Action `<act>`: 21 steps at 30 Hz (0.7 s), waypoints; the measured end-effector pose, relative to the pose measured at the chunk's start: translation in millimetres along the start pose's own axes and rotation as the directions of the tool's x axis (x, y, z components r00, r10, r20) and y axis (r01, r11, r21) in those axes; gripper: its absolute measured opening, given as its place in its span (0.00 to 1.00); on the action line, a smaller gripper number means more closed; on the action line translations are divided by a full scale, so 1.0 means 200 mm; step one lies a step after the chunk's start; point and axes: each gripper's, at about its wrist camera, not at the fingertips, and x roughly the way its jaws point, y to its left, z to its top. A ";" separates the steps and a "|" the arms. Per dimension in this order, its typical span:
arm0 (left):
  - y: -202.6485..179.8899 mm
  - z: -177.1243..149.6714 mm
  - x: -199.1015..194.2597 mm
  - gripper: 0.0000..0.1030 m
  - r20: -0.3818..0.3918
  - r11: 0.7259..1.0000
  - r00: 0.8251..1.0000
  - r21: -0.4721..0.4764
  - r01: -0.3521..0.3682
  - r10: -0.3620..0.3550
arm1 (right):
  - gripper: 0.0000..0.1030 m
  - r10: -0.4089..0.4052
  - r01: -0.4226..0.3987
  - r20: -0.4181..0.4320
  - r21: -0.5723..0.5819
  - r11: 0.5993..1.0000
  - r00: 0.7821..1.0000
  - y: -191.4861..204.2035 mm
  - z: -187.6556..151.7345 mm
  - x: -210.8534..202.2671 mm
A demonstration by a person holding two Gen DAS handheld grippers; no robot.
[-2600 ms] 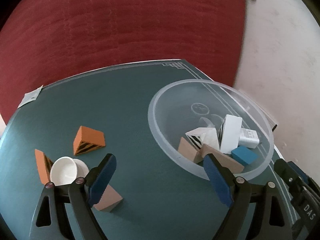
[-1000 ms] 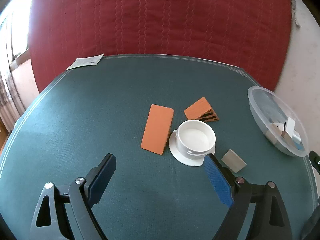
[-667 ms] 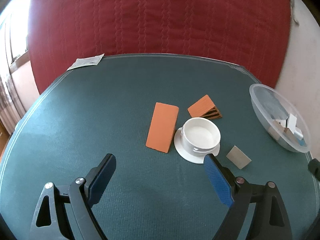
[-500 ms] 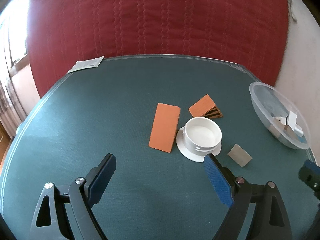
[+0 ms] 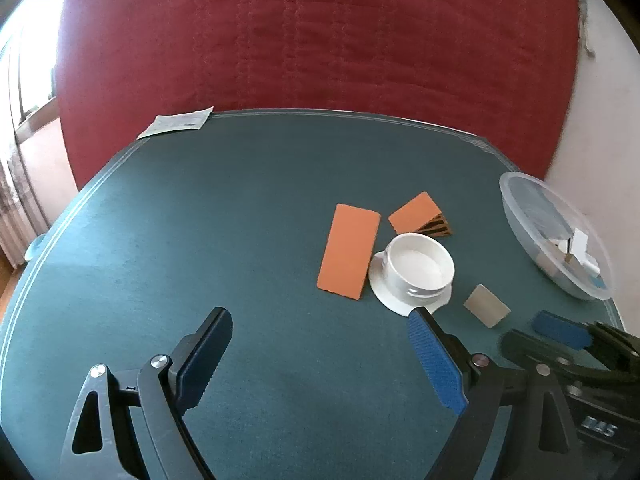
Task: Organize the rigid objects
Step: 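Move the right gripper to the beige wedge and grasp it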
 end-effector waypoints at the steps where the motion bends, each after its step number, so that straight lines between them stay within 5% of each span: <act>1: 0.00 0.00 0.00 0.89 -0.001 1.000 1.000 -0.001 0.004 -0.004 | 0.61 -0.008 0.008 0.007 -0.005 1.000 1.000 0.01 0.01 0.01; 21: 0.06 0.00 0.03 0.89 -0.009 0.999 1.000 -0.050 0.003 -0.004 | 0.61 -0.174 0.173 0.045 0.018 0.985 0.984 -0.07 0.02 0.00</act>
